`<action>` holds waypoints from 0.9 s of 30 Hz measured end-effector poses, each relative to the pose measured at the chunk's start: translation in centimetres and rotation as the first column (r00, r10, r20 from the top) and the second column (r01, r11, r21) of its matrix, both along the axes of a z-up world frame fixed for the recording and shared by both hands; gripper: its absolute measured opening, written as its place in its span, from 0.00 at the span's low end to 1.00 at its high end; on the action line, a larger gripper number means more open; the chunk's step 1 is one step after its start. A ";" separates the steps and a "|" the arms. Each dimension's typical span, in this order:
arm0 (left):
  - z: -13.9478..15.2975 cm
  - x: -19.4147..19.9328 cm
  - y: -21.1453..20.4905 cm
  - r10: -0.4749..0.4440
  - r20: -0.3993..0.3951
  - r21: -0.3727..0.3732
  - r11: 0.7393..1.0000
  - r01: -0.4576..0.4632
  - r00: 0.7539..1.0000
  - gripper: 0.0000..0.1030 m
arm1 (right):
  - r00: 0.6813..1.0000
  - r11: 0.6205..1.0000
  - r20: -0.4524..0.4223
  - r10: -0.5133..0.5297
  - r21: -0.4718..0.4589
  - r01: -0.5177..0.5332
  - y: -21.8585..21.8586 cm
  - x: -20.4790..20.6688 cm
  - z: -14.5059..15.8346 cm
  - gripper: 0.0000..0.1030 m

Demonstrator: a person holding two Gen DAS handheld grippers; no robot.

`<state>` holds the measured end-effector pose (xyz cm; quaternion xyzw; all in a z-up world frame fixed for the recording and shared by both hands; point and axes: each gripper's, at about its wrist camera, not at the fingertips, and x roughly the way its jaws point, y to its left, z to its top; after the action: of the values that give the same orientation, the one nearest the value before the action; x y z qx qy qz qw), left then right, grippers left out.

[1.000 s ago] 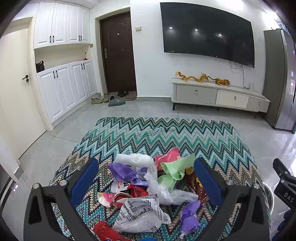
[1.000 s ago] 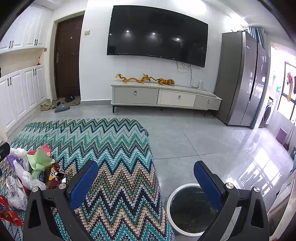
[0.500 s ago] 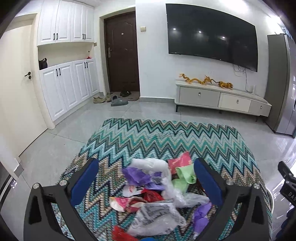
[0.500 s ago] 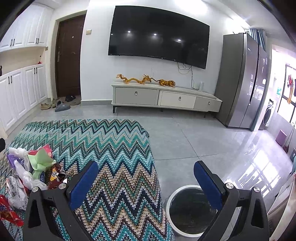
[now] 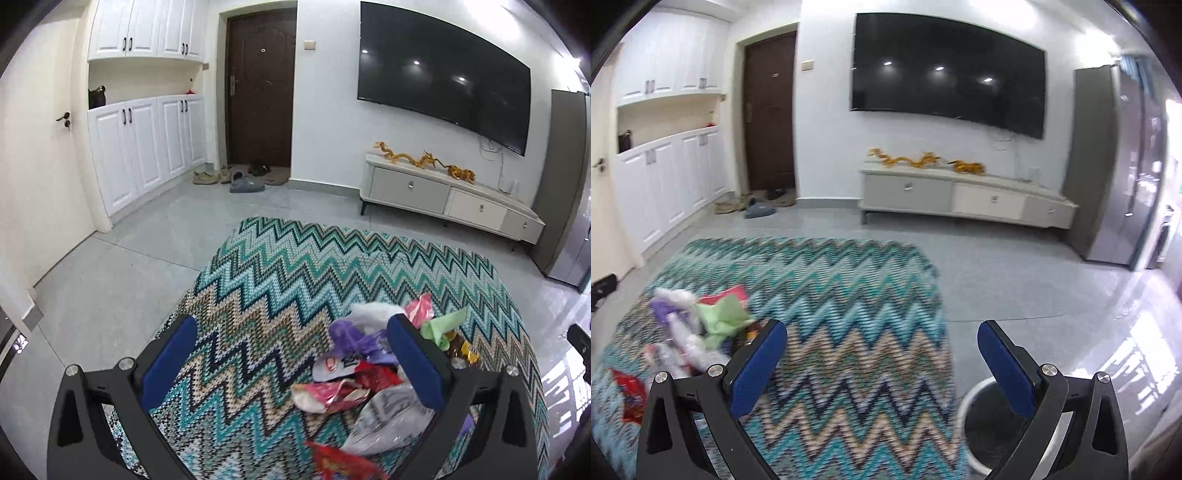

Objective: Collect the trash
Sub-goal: 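Grasp the red snack bag with the left tool while the right tool grasps the purple wrapper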

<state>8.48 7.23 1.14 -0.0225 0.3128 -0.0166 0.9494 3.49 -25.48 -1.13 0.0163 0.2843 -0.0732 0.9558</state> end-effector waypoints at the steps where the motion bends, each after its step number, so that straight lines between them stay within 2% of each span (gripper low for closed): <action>1: -0.1 -0.1 0.4 -0.025 -0.008 -0.021 0.999 0.025 1.000 1.00 | 1.000 1.000 -0.003 0.016 0.010 -0.016 0.3 0.0 0.0 1.00; 3: -0.5 -0.6 1.2 -0.107 -0.027 -0.078 0.991 0.105 0.994 1.00 | 0.998 0.998 -0.015 0.063 0.029 -0.062 1.0 0.2 0.0 1.00; 7: -1.5 -2.1 1.1 -0.255 -0.043 -0.108 0.962 0.250 0.966 1.00 | 0.985 0.983 -0.055 0.162 0.096 -0.156 2.5 0.7 -0.7 0.96; 10: -2.6 -3.1 0.5 -0.358 -0.072 -0.156 0.926 0.344 0.931 0.98 | 0.962 0.956 -0.104 0.254 0.176 -0.234 3.9 1.3 -2.0 0.84; 12: -3.7 -3.6 -0.2 -0.400 -0.095 -0.161 0.910 0.383 0.911 0.95 | 0.939 0.938 -0.155 0.308 0.216 -0.272 5.3 1.8 -3.4 0.73; 17: -6.6 -3.6 -0.9 -0.443 -0.168 -0.234 0.886 0.401 0.880 0.83 | 0.886 0.897 -0.235 0.400 0.299 -0.326 8.0 2.5 -5.7 0.60; 23: -9.0 -3.3 -0.9 -0.441 -0.244 -0.274 0.886 0.375 0.864 0.65 | 0.841 0.876 -0.304 0.448 0.338 -0.345 10.2 3.7 -7.8 0.52; 27: -10.0 -3.5 -0.9 -0.447 -0.277 -0.293 0.882 0.368 0.851 0.46 | 0.827 0.876 -0.339 0.448 0.354 -0.329 10.6 4.3 -9.2 0.36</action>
<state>4.99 6.38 -8.87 -0.0670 0.4635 -0.2506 0.8473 7.81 -14.85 -10.34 0.0768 0.4834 0.1638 0.8565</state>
